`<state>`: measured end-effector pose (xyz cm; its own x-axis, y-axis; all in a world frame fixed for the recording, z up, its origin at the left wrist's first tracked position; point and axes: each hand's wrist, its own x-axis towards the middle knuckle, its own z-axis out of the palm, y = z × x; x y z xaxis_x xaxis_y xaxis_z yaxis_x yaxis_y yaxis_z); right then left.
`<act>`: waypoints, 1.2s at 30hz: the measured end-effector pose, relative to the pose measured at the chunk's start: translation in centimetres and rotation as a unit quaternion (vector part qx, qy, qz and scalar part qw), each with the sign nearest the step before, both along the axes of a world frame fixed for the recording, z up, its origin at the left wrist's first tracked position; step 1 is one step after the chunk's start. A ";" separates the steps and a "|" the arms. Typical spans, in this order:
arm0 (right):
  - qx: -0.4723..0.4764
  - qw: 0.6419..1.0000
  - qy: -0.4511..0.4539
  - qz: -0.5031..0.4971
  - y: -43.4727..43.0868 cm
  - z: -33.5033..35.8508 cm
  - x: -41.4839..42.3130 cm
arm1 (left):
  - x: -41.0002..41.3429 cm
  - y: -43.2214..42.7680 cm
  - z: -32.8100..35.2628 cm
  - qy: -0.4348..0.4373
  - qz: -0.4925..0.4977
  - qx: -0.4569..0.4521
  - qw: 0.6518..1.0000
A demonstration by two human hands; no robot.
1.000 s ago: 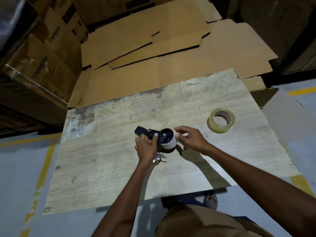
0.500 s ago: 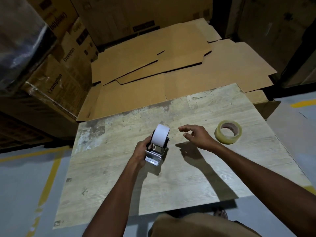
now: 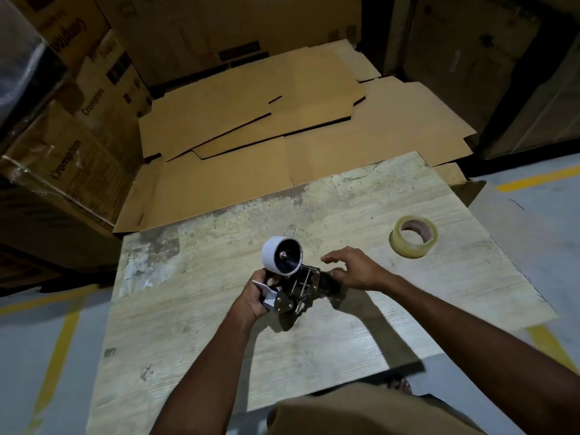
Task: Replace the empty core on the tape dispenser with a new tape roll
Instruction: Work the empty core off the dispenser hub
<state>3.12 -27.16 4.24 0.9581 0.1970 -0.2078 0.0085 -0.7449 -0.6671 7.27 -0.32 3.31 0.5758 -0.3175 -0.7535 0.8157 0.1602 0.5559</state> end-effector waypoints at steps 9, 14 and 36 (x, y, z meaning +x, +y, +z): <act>-0.092 0.995 -0.004 -0.025 2.5 -2.2 -1.2 | 2.2 0.4 -1.1 -0.013 0.003 0.074 0.997; -0.115 0.993 0.009 -0.034 3.3 -3.5 -1.2 | 2.8 1.7 -1.3 0.009 0.034 0.095 0.995; -0.087 0.992 -0.014 -0.096 3.9 -4.4 -3.2 | 0.5 1.3 -3.4 -0.544 -0.206 0.508 0.636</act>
